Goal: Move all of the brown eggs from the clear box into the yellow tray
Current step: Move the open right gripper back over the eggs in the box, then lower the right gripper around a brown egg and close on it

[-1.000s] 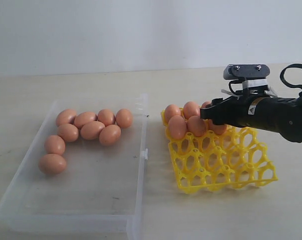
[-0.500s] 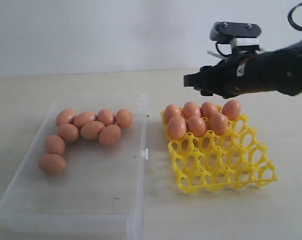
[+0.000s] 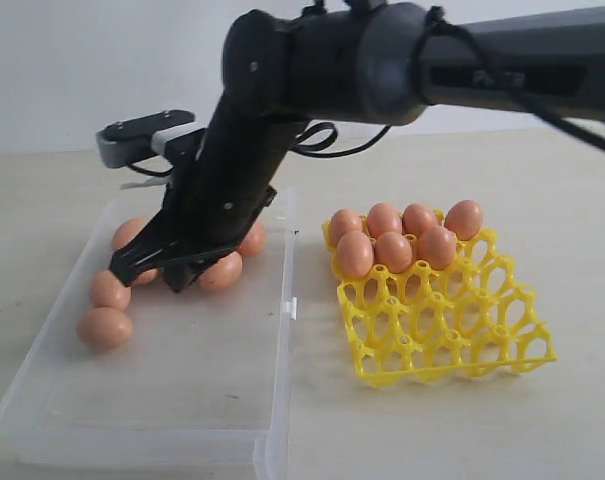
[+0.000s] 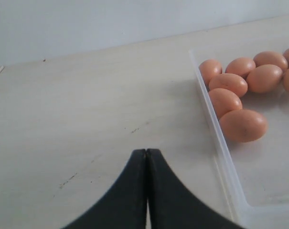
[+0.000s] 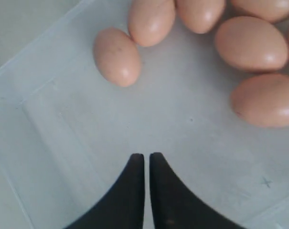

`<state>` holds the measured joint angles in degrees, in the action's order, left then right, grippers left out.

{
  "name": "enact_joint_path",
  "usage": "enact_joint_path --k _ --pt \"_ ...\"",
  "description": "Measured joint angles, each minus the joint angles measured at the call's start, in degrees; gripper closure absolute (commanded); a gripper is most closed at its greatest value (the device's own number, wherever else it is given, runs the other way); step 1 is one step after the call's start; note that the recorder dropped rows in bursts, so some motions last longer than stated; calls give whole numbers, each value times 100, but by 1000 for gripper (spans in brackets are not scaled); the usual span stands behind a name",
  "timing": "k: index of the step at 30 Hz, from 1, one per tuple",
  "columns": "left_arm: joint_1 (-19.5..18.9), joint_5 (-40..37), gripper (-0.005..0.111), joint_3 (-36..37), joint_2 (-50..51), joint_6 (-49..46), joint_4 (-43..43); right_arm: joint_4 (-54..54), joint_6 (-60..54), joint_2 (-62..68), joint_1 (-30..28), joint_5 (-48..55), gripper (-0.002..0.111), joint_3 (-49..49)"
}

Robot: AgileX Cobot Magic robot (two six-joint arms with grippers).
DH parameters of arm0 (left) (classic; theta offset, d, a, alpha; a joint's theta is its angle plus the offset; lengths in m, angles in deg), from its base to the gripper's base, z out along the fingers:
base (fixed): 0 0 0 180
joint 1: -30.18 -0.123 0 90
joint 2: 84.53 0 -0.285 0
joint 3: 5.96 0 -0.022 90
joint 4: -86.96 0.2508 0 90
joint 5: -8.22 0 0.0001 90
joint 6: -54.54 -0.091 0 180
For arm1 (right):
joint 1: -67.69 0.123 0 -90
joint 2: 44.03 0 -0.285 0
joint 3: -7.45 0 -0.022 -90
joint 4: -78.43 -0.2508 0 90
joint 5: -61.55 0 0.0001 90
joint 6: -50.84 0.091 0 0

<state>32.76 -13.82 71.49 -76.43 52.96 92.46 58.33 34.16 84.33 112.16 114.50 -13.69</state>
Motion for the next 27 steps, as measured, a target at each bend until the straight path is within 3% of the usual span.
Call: enact_joint_path --k 7,14,27 --pt "0 0 107 0 0 0 0 516 500 870 460 895 60 -1216" --pt "0 0 107 0 0 0 0 1370 765 1219 696 677 59 -1840" --pt "0 0 107 0 0 0 0 1104 299 1528 862 -176 61 -1962"
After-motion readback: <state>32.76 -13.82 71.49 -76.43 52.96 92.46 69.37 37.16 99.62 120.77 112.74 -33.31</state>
